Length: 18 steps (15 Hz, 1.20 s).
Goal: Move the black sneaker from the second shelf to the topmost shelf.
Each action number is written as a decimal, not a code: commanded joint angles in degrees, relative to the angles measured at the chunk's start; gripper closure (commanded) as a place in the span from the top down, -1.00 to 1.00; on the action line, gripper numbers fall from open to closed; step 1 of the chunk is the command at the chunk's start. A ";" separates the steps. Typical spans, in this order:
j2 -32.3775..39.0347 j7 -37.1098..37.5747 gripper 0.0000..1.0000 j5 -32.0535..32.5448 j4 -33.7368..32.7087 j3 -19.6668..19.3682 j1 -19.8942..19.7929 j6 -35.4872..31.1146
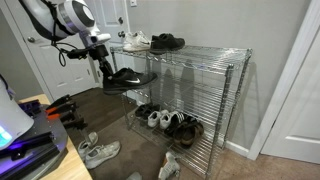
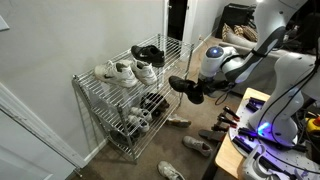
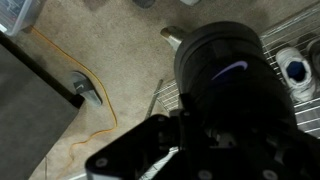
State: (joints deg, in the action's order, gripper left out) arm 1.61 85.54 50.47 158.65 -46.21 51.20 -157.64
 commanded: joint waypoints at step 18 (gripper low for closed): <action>-41.27 11.54 -0.90 17.75 0.54 5.88 -3.38 46.99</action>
State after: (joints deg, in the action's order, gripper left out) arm -32.57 99.79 70.60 159.18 -44.46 47.26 -119.11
